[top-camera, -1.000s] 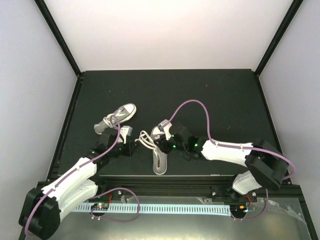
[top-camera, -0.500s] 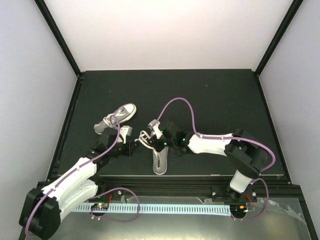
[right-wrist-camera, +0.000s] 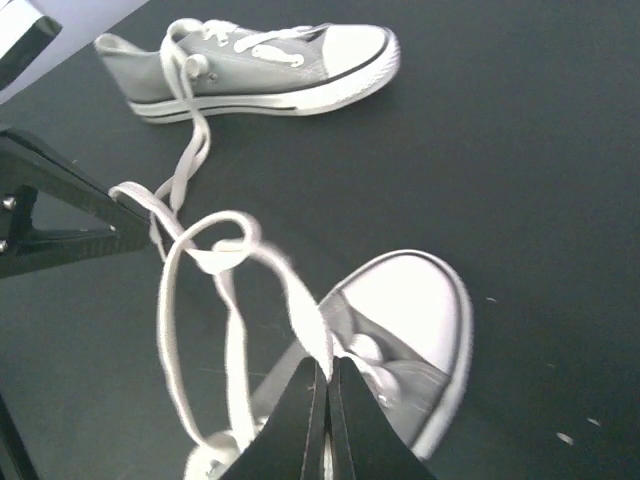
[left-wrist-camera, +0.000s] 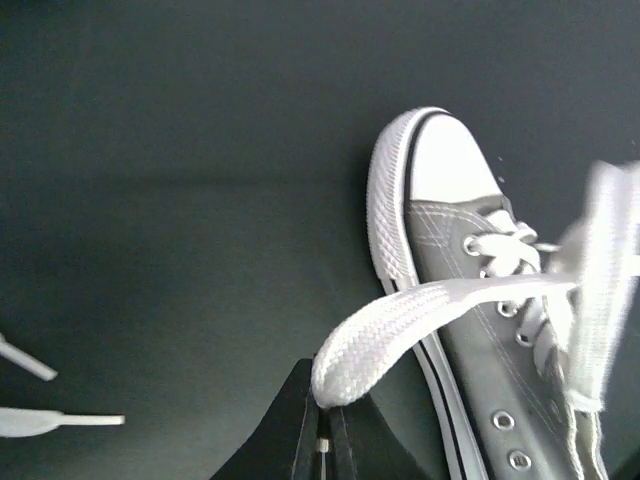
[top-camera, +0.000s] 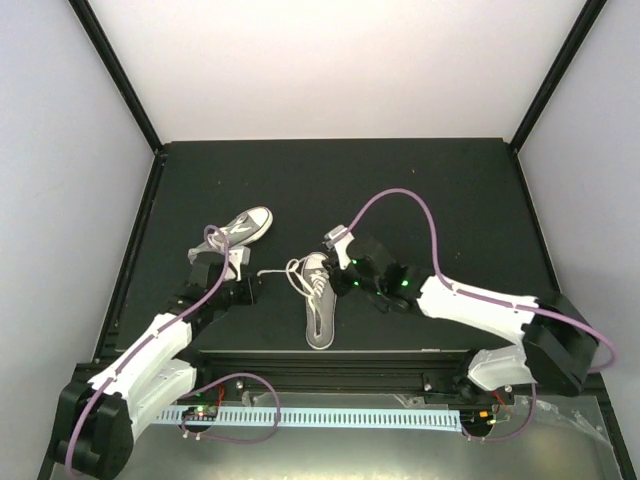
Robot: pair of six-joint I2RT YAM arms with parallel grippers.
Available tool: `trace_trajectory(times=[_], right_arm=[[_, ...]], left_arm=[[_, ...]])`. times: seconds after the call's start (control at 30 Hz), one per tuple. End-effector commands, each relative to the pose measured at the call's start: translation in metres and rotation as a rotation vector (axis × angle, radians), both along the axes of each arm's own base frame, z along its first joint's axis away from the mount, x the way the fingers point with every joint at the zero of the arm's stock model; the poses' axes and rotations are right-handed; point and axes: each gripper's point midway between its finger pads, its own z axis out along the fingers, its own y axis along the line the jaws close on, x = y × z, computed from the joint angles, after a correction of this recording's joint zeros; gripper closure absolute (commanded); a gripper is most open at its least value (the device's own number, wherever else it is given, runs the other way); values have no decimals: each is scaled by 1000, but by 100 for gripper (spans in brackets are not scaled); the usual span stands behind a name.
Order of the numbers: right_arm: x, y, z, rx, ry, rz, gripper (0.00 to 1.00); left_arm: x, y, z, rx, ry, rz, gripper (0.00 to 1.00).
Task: Tie the shoes
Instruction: Cross the shoelace with the shoelace.
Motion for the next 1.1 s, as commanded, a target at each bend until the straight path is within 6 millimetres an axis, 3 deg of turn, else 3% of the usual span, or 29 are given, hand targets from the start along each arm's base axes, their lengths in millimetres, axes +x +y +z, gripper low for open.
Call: trace_trajectory(times=[0.0, 0.3, 0.47, 0.53, 0.63, 0.9, 1.07], right_arm=[[0, -52, -15, -144, -21, -127, 98], [-18, -99, -12, -178, -10, -216, 98], [-26, -107, -15, -160, 28, -236, 98], [-35, -97, -10, -121, 66, -184, 98], [-64, -67, 4, -28, 171, 13, 98], [-135, 12, 46, 234, 320, 367, 98], [-156, 55, 41, 183, 296, 424, 98]], left_arm=[[18, 13, 16, -31, -24, 88, 99], [24, 33, 18, -46, -28, 162, 98], [24, 41, 17, -51, -28, 181, 98], [24, 35, 24, -65, -45, 139, 98], [23, 22, 37, -111, -71, 65, 98], [18, -37, 72, -161, -161, -168, 98], [13, -79, 112, -173, -265, -348, 99]])
